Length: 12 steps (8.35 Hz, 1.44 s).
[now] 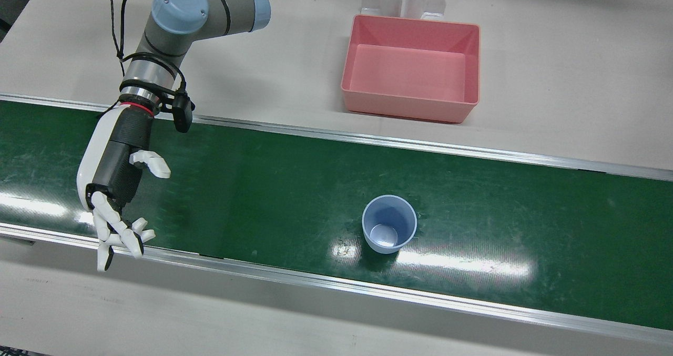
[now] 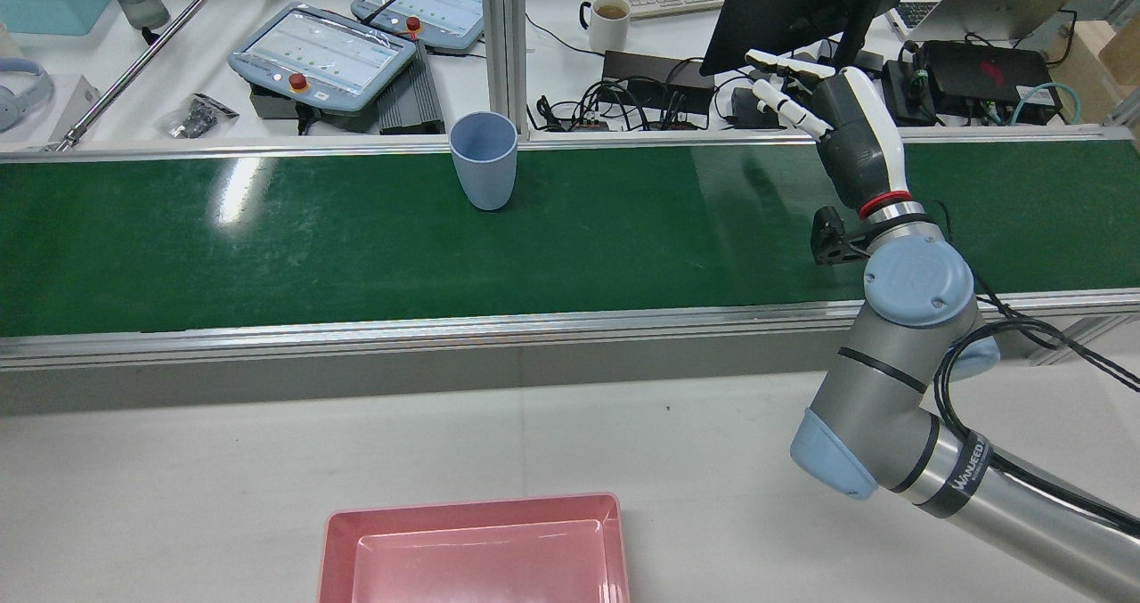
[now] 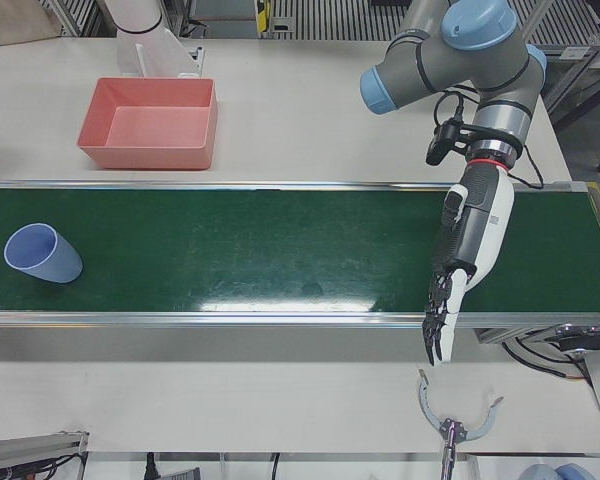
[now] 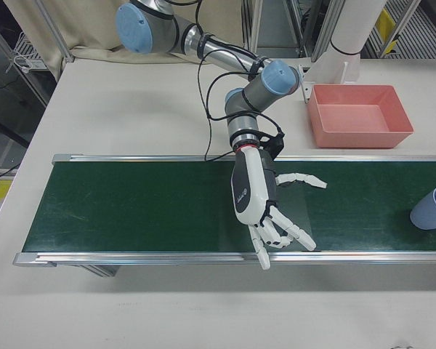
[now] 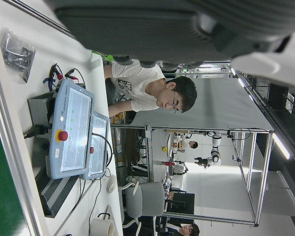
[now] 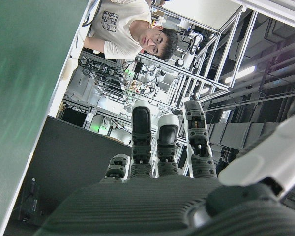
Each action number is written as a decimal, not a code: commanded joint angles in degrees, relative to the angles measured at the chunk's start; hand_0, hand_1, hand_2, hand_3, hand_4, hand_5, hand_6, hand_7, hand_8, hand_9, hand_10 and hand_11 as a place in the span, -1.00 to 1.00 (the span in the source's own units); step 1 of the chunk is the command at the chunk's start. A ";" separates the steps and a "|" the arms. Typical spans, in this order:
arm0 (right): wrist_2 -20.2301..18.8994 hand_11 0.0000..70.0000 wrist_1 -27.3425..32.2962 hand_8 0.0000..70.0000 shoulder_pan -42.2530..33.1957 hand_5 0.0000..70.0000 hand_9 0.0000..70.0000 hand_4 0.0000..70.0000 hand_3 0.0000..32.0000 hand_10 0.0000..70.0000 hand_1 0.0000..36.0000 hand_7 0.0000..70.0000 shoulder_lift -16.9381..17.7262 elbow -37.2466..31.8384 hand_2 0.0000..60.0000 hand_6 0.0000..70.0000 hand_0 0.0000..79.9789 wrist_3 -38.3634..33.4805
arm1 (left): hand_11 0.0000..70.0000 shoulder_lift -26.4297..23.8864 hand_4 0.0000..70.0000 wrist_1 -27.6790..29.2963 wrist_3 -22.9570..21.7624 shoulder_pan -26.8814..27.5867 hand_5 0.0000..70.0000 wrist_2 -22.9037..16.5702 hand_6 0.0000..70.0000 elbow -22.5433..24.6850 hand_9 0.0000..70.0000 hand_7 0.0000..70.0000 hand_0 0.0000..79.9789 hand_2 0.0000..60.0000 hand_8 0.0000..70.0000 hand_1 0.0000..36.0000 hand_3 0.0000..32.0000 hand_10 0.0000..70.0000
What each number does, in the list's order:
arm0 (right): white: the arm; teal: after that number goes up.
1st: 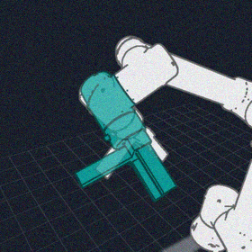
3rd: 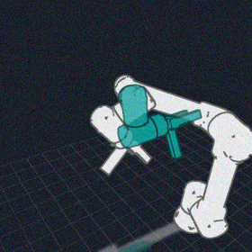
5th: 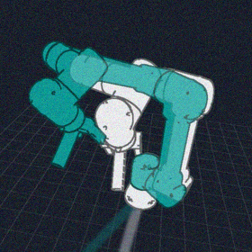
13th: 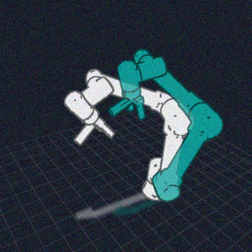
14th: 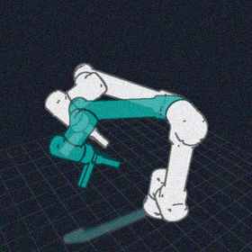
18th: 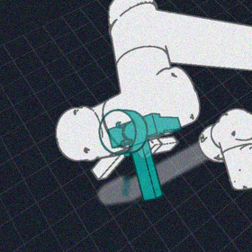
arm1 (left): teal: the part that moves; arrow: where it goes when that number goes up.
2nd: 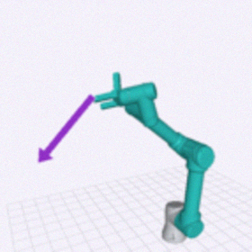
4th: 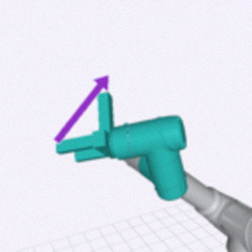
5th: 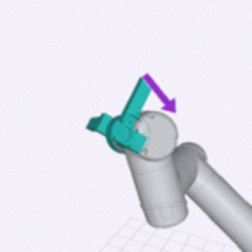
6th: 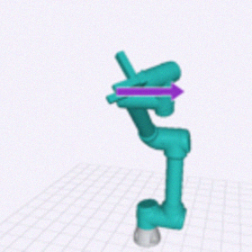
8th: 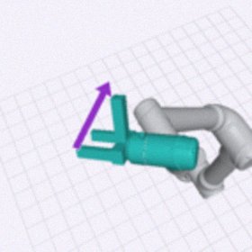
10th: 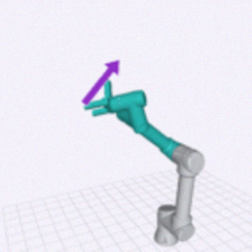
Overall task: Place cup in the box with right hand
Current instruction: 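Swing the right hand in over the belt toward the blue cup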
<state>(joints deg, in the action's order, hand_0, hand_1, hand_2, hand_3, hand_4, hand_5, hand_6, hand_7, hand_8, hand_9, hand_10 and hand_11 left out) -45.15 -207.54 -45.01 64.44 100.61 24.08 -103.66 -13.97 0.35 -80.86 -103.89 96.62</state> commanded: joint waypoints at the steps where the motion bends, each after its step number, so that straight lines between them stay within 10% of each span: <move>1: -0.20 -0.72 -0.06 -0.17 2.02 -0.90 0.51 -0.57 -1.00 -0.81 -0.57 1.00 0.15 0.46 -0.34 -0.19 -0.16 0.79 | -1.00 -0.06 -1.00 0.00 0.00 0.00 -1.00 0.00 -1.00 0.06 -1.00 -1.00 -1.00 -1.00 -1.00 -1.00 -1.00 -1.00; 4: -1.96 -0.77 -0.15 -0.21 2.29 -0.89 0.49 -0.63 -0.76 -0.85 -0.78 1.00 0.07 0.55 -0.98 -0.32 0.02 0.88 | -1.00 0.03 -1.00 0.00 0.00 0.00 -1.00 0.00 -1.00 0.06 -1.00 -1.00 -1.00 -1.00 -1.00 -1.00 -1.00 -1.00; 7: -2.05 -0.76 -0.15 -0.19 2.64 -0.87 0.51 -0.68 -0.79 -0.84 -0.58 1.00 -0.19 0.55 -0.69 -0.31 0.04 2.28 | -1.00 -0.06 -1.00 0.00 0.00 0.00 -1.00 0.00 -1.00 0.06 -1.00 -1.00 -1.00 -1.00 -1.00 -1.00 -1.00 -1.00; 8: -2.05 -0.75 -0.06 -0.19 2.90 -0.88 0.52 -0.57 -0.81 -0.84 -0.73 1.00 -0.63 0.55 -0.98 -0.29 0.08 2.37 | -1.00 0.03 -1.00 0.00 0.00 0.00 -1.00 0.00 -1.00 0.06 -1.00 -1.00 -1.00 -1.00 -1.00 -1.00 -1.00 -1.00; 12: -2.05 -0.69 0.03 -0.16 4.48 -0.88 0.54 -0.35 -0.95 -0.79 -1.00 1.00 -1.51 0.38 -1.00 -0.23 0.14 5.00 | -1.00 -0.06 -1.00 0.00 0.00 0.00 -1.00 0.00 -1.00 -0.02 -1.00 -1.00 -1.00 -1.00 -1.00 -1.00 -1.00 -1.00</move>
<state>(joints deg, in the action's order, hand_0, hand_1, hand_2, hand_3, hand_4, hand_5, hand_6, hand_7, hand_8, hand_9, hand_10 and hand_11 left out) -47.20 -207.57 -41.40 63.23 101.05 27.88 -103.70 -13.97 0.35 -80.83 -103.85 96.65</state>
